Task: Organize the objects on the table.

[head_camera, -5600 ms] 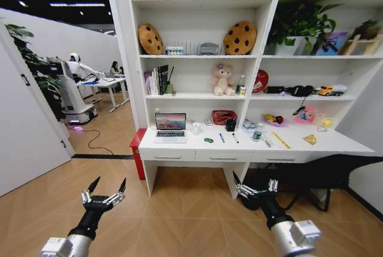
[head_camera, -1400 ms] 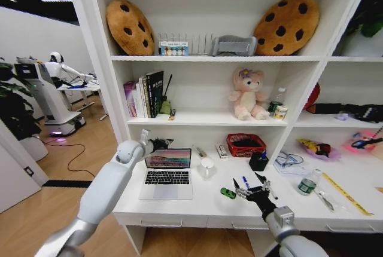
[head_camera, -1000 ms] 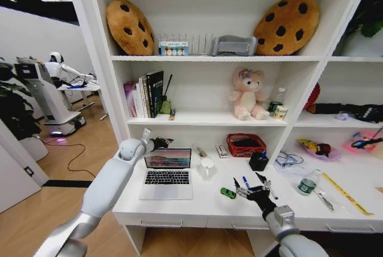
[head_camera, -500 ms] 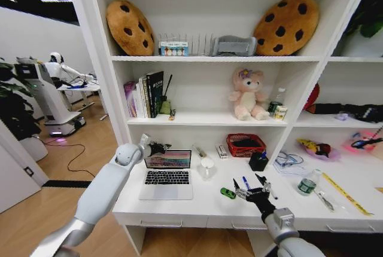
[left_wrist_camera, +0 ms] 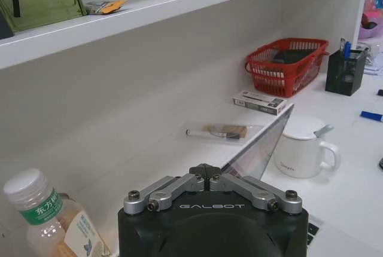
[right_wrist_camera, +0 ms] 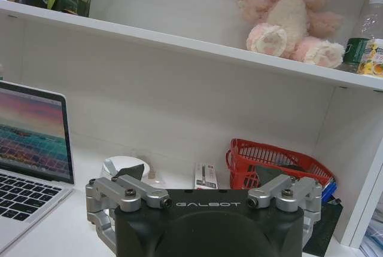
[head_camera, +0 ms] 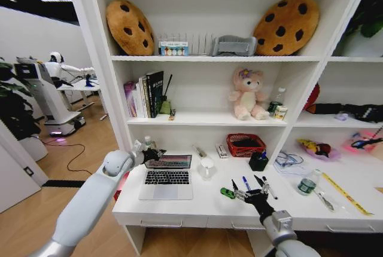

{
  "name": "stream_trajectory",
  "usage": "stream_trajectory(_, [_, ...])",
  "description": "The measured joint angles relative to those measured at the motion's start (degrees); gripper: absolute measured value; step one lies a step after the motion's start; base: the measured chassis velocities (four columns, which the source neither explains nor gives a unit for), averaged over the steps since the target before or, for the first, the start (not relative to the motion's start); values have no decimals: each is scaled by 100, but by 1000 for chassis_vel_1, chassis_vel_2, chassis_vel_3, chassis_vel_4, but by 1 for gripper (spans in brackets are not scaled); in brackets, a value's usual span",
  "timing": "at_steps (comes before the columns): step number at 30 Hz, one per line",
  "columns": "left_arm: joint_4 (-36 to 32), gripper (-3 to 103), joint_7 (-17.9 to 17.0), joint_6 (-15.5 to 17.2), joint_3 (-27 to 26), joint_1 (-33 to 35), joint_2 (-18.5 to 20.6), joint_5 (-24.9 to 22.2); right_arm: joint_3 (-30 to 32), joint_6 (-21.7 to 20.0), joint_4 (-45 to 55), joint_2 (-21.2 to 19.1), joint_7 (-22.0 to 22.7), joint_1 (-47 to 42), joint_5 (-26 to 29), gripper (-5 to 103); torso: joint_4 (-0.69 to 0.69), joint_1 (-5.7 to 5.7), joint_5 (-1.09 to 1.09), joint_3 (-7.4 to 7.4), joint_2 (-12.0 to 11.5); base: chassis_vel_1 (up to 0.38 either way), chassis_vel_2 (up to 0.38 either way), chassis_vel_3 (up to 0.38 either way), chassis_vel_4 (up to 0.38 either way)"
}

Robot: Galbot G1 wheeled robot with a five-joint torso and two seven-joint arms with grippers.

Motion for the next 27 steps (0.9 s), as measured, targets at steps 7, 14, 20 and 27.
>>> stream_trajectory(7, [-111,0,-75,-93,-347,178,52,-152,-74,-7,-7,-4,-18,-3,-42,100,0,0,0,0,0,0,0,0,0])
stream_trajectory(14, [367,0,-185,-202,-162,-209,-231,-181,-33,-13,-2,85,-20,-35,-71,100,-1,0,0,0,0,0,0,0,0])
stream_trajectory(20, [860,0,-184,-333,135,-527,-490,-89,34,-16,26,146,-6,-93,-72,100,-1,1,0,0,0,0,0,0,0])
stream_trajectory(27, [866,0,-175,-347,212,-577,-458,-73,25,-16,-2,201,3,-54,-80,100,-1,1,0,0,0,0,0,0,0])
